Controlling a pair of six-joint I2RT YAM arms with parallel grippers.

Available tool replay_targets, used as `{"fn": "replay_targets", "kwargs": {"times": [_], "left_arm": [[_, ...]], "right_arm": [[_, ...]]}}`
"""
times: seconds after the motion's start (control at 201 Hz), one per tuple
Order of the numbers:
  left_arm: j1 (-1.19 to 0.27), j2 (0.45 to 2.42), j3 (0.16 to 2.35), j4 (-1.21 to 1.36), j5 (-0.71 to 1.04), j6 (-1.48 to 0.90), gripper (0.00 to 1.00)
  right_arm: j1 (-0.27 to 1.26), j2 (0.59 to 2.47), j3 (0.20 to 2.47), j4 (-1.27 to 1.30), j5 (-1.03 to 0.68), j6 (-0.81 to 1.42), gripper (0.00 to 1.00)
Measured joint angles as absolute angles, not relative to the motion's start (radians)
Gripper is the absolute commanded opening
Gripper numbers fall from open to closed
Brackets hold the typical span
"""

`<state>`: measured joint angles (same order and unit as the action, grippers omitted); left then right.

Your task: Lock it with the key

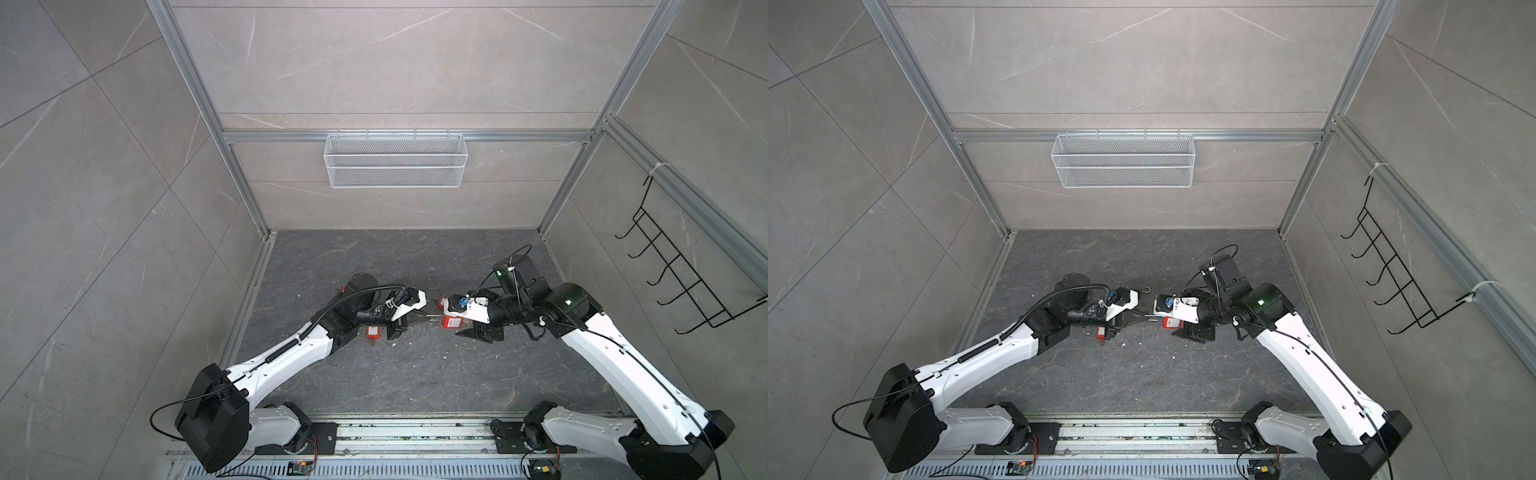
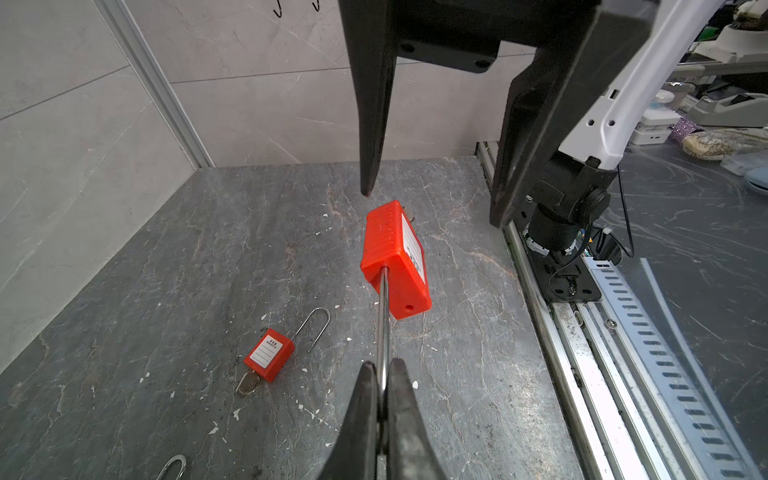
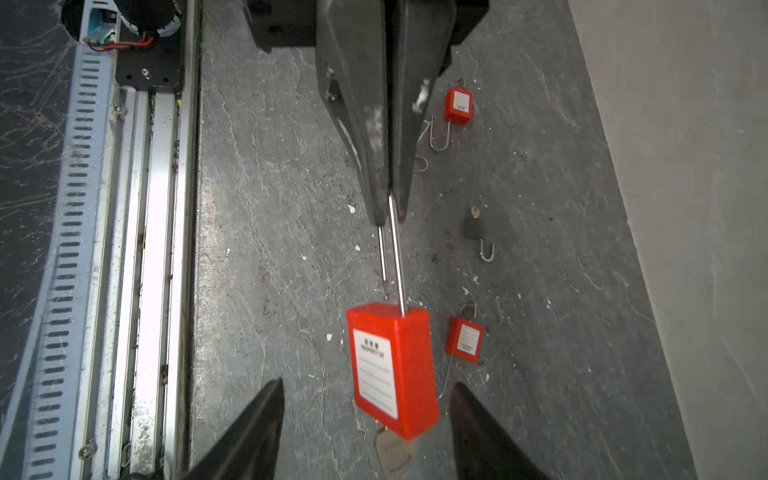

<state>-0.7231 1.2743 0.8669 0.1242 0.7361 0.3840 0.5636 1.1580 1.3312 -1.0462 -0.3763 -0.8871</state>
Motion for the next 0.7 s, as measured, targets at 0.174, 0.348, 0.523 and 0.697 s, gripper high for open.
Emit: {"fn": "replay_targets", "kwargs": {"times": [0.174, 0.348, 0.523, 0.697], "left_arm": [[-0.723, 1.249, 0.847, 0.132, 0.74, 0.361, 0.0], [-0.723, 1.24, 0.839, 0.136, 0.746, 0.347, 0.0], [-0.724, 1.237, 0.839, 0.136, 0.762, 0.34, 0.0], [-0.724, 1.237, 0.839, 0.132, 0.767, 0.344, 0.0]], "right_arm": [[0.564, 1.203, 1.332, -1.051, -0.346, -0.888, 0.61], [0.564, 1.251, 1.349, -1.068, -0.35, -0.898, 0.54], [0.564, 1.283, 1.371, -1.093, -0.381, -0.918, 0.46], [0.564, 1.295, 1.373, -1.115, -0.395, -0.936, 0.36]]}}
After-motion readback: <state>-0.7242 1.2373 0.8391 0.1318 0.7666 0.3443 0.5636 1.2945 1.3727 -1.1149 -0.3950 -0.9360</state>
